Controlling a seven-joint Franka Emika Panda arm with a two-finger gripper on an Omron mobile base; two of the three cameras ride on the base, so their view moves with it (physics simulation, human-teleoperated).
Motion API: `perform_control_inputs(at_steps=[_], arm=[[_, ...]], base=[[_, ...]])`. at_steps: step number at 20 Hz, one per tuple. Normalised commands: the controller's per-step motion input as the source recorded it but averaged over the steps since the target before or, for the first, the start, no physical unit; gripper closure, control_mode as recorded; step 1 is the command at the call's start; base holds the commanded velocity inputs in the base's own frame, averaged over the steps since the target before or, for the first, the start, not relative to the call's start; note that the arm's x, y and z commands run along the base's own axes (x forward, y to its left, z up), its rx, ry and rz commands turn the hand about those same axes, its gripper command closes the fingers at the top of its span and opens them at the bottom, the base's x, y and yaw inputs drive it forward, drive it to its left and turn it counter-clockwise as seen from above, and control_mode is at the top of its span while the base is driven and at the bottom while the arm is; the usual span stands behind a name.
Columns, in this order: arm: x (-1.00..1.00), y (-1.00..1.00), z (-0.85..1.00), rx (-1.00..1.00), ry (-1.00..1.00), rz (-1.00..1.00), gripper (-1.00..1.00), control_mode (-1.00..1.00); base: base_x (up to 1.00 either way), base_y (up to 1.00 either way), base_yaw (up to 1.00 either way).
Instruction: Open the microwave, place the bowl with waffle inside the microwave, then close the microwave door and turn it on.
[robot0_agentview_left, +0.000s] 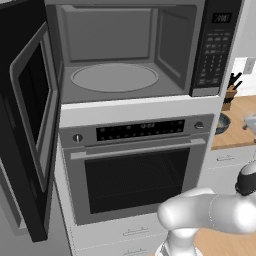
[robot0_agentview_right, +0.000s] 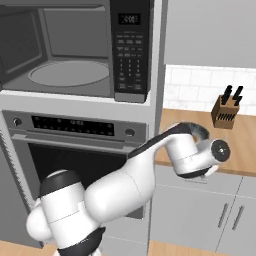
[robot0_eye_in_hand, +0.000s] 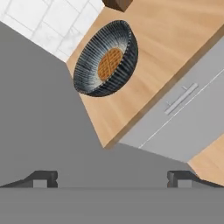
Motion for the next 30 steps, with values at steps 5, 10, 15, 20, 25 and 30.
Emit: perform_control_inputs(at_steps=[5,10,15,20,25,30], arm=[[0.38,-0.1,0.0,0.09,-0.1,0.0,-1.0,-1.0],[0.41,-0.15,-0.04,0.06,0.04,0.0,-1.0,-1.0],[0.48,-0.08,-0.13,0.03,0.05,0.0,-1.0,-1.0],[0.37,-0.19,-0.18,0.03,0.01,0.0,-1.0,-1.0],[0.56,-0.26,-0.17,0.01,0.12,0.0,-1.0,-1.0],[0.6,-0.33,-0.21,0.03,0.1,0.0,-1.0,-1.0]], base=[[0.0,0.0,0.0],[0.0,0.0,0.0],[0.0,0.0,0.0],[0.0,0.0,0.0],[0.0,0.0,0.0],[0.0,0.0,0.0]])
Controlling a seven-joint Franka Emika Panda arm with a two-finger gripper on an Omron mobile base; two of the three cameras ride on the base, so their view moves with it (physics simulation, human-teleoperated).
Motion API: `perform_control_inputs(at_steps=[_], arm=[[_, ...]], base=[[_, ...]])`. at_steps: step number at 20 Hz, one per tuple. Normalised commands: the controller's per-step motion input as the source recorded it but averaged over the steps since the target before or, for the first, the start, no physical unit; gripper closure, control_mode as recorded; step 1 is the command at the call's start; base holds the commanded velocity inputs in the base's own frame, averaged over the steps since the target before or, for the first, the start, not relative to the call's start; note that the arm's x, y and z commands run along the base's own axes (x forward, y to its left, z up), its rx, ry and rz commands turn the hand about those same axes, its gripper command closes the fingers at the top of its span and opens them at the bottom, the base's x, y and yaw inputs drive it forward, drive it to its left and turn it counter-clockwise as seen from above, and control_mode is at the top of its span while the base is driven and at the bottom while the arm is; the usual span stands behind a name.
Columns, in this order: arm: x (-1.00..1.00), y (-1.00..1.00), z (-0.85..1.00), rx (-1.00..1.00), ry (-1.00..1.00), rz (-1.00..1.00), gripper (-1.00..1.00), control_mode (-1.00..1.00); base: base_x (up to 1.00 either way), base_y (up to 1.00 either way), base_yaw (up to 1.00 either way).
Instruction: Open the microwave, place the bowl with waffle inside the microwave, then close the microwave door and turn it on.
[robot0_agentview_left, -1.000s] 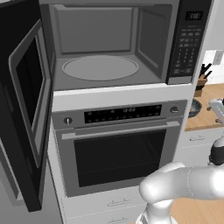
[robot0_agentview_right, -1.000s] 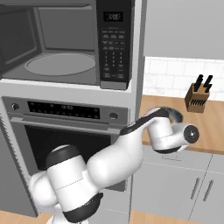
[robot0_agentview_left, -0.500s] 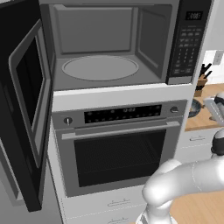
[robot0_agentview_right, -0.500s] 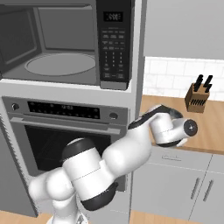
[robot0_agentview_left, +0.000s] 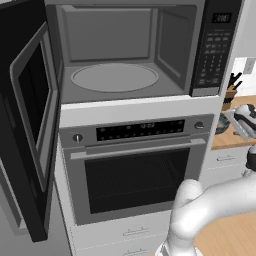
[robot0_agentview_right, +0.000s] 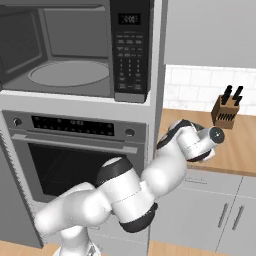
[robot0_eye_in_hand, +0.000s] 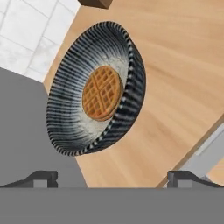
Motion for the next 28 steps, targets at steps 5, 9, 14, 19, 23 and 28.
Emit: perform_control_inputs(at_steps=[5,9,14,19,23,28], arm=[[0.38,-0.33,-0.27,0.05,0.07,0.0,-1.0,-1.0],[0.27,-0.2,-0.27,0.05,0.11,0.0,-1.0,-1.0],[0.36,-0.1,-0.26,0.05,0.08,0.0,-1.0,-1.0],[0.33,-0.01,-0.22,0.08,0.04,0.0,-1.0,-1.0],[0.24,0.0,-0.3,0.06,0.06,0.0,1.0,-1.0],[0.34,0.02,-0.28,0.0,0.08,-0.01,1.0,-1.0]], base=[[0.0,0.0,0.0],[0.0,0.0,0.0],[0.0,0.0,0.0],[0.0,0.0,0.0],[0.0,0.0,0.0],[0.0,0.0,0.0]])
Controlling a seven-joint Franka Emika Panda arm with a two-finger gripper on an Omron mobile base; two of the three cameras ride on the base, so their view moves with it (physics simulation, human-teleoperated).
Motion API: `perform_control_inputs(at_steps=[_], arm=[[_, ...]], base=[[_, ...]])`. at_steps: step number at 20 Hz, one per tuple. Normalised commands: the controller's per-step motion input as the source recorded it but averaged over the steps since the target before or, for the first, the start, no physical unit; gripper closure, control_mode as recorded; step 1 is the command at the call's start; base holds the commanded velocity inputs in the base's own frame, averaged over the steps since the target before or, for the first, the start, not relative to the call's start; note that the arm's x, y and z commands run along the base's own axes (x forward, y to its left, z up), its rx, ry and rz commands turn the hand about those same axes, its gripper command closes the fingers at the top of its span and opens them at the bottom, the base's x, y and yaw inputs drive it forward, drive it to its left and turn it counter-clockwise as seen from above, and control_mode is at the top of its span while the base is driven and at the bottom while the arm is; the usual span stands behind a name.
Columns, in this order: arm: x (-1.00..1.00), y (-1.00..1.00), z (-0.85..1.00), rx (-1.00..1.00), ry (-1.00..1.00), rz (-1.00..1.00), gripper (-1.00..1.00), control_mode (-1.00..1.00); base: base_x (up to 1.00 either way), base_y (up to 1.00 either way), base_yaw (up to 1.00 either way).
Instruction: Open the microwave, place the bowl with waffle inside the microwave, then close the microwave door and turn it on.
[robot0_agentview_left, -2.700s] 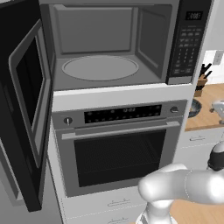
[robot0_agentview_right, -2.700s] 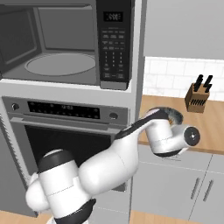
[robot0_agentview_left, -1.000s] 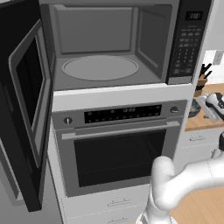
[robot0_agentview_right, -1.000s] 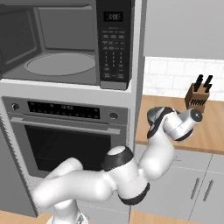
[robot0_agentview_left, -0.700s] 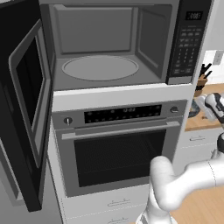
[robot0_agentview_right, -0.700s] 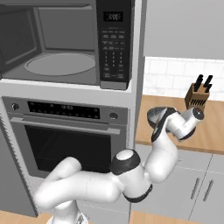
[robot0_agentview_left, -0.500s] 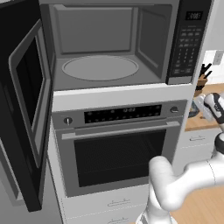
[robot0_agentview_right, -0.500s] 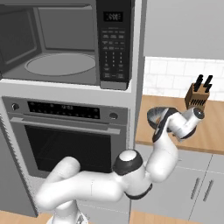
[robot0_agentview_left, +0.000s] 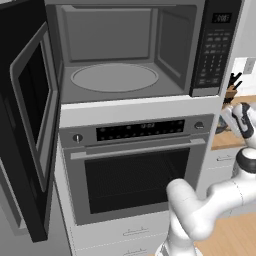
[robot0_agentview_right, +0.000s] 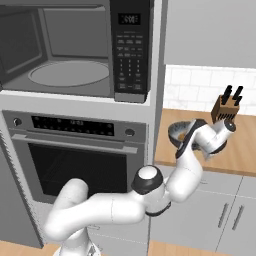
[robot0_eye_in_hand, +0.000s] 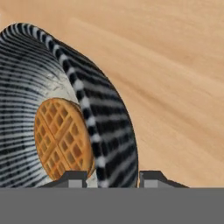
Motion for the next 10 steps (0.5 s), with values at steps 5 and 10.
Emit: perform_control_inputs(at_steps=[5,10], arm=[[-0.13,0.04,0.0,0.01,-0.02,-0.02,1.0,-1.0],[-1.0,-0.05,0.0,0.09,-0.09,-0.19,1.0,-1.0]], base=[[0.0,0.0,0.0],[0.0,0.0,0.0]])
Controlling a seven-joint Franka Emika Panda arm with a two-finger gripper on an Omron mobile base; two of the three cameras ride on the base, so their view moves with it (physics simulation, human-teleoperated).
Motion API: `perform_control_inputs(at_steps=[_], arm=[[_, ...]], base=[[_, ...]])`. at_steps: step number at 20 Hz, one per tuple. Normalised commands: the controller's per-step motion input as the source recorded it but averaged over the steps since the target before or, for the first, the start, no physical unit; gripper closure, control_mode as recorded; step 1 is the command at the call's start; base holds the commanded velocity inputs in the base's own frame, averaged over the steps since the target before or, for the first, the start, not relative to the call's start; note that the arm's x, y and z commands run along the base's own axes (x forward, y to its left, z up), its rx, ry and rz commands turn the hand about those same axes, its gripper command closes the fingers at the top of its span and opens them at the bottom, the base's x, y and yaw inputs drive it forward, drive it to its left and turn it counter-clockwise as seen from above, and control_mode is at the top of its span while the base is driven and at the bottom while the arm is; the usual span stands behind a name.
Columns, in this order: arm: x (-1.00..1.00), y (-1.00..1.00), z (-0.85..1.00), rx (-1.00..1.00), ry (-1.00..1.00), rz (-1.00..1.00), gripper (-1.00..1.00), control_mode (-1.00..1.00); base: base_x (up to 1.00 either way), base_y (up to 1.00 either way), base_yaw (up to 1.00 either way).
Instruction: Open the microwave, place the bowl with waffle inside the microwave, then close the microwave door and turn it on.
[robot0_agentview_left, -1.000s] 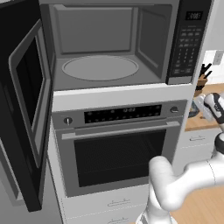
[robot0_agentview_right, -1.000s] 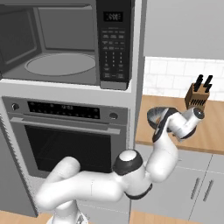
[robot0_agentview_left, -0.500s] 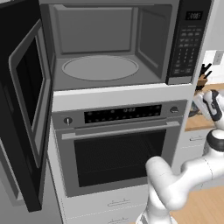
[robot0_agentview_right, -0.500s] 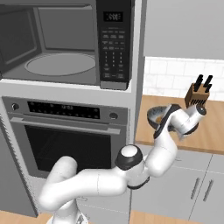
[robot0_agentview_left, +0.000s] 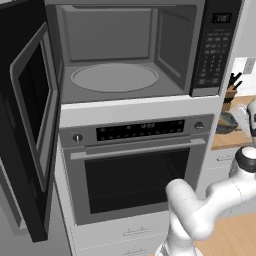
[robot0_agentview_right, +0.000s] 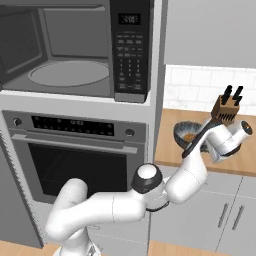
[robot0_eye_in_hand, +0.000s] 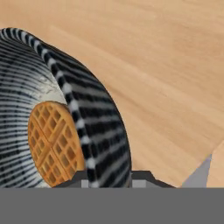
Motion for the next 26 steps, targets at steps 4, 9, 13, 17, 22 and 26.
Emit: perform_control_inputs(at_steps=[4,9,13,17,22,26], arm=[[-1.0,0.0,0.0,0.11,-0.19,-0.28,1.0,-1.0],[-1.0,0.01,0.12,0.08,-0.24,-0.29,1.0,-1.0],[-1.0,0.17,0.47,0.01,-0.18,-0.21,1.0,-1.0],[-1.0,0.53,0.51,-0.01,-0.22,-0.09,1.0,-1.0],[-1.0,0.91,0.55,-0.12,-0.16,0.01,1.0,-1.0],[-1.0,0.79,0.73,-0.17,-0.15,0.09,1.0,-1.0]], base=[[0.0,0.0,0.0],[0.0,0.0,0.0],[0.0,0.0,0.0],[0.0,0.0,0.0],[0.0,0.0,0.0],[0.0,0.0,0.0]])
